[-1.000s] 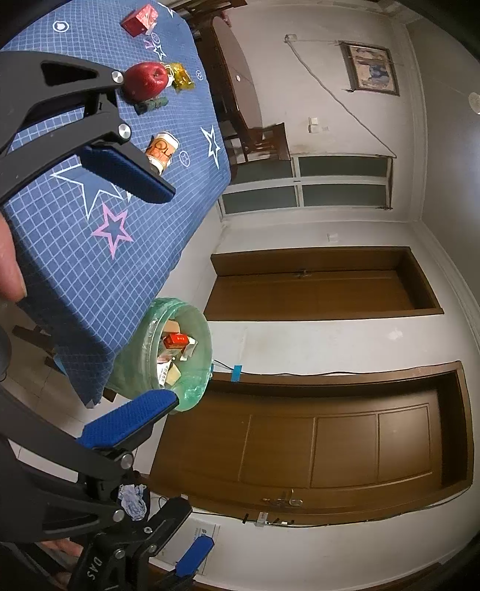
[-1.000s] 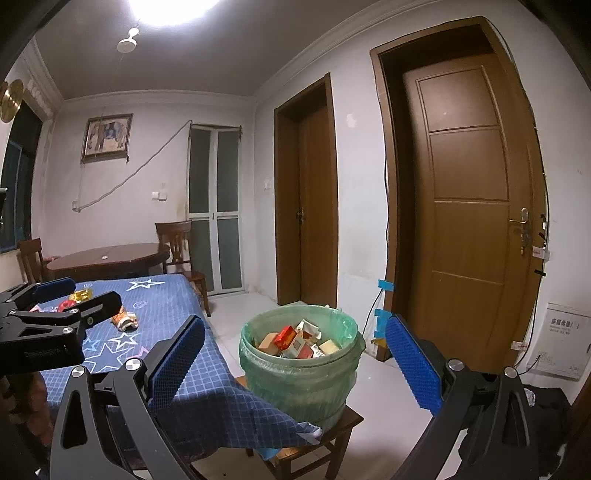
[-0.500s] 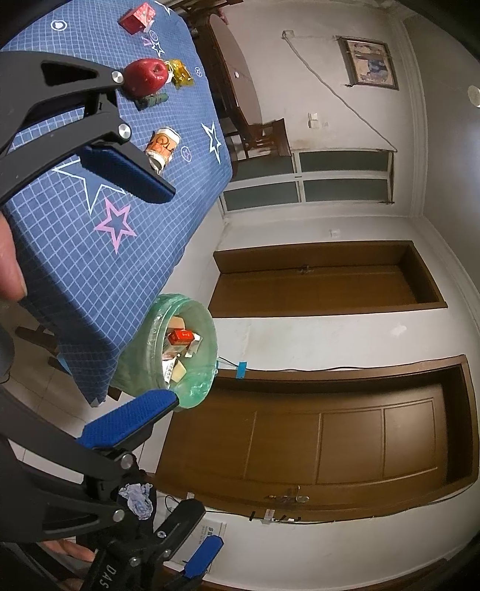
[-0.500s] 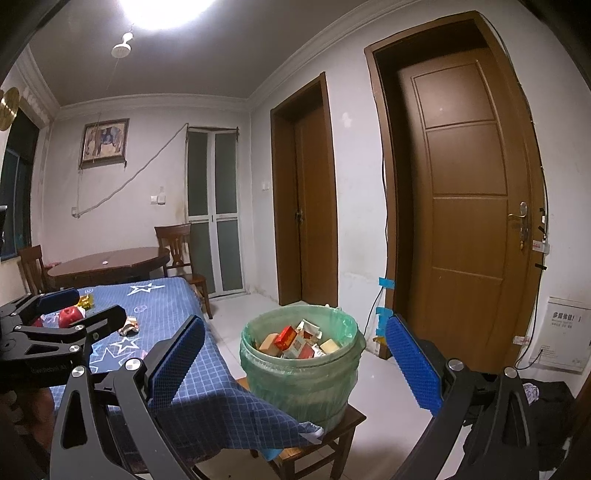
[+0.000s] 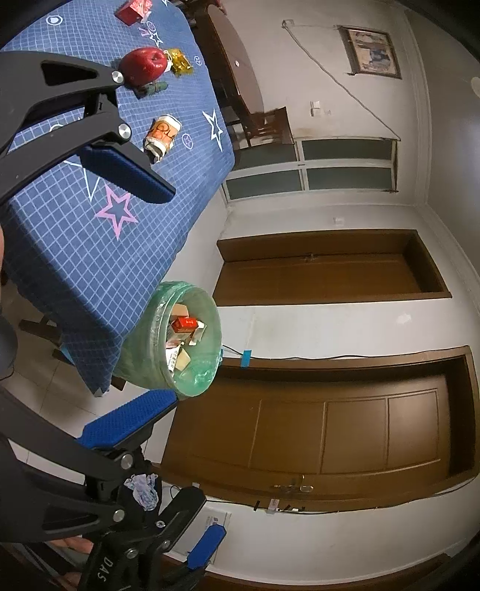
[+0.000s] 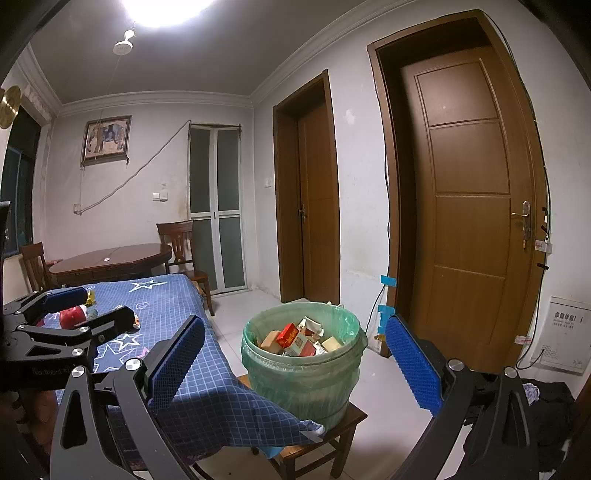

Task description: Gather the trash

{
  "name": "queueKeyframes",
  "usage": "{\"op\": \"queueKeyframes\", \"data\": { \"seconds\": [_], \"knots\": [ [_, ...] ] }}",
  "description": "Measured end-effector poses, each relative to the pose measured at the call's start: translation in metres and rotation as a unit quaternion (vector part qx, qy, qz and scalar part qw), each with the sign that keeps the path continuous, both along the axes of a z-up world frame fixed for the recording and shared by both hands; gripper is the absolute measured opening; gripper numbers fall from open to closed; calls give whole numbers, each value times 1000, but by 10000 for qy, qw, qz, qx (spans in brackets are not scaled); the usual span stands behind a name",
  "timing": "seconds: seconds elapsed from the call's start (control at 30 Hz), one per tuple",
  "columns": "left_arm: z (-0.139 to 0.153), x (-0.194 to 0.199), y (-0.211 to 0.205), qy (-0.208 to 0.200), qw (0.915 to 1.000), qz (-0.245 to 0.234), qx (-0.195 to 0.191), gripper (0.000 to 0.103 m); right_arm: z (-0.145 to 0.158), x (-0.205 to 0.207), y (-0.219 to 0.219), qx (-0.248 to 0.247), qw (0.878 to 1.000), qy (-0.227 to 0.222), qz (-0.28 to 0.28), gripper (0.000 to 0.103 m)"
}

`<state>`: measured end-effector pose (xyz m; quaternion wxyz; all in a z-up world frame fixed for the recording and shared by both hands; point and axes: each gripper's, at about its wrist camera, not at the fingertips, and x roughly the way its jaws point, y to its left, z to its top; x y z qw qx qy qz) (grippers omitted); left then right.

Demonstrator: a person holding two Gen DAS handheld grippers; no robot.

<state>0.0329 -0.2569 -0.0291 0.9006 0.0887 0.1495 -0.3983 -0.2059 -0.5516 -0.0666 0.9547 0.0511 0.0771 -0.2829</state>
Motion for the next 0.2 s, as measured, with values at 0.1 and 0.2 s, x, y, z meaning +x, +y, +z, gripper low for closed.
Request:
{"op": "queueKeyframes", "data": {
  "seconds": [0.1, 0.2],
  "knots": [
    [-1, -1, -2, -12, 10000, -16, 76, 97, 0, 0, 0, 15, 10000, 4, 1, 98],
    [-2, -1, -3, -27, 10000, -10, 91, 97, 0, 0, -1, 16, 10000, 2, 0, 98]
  ]
}}
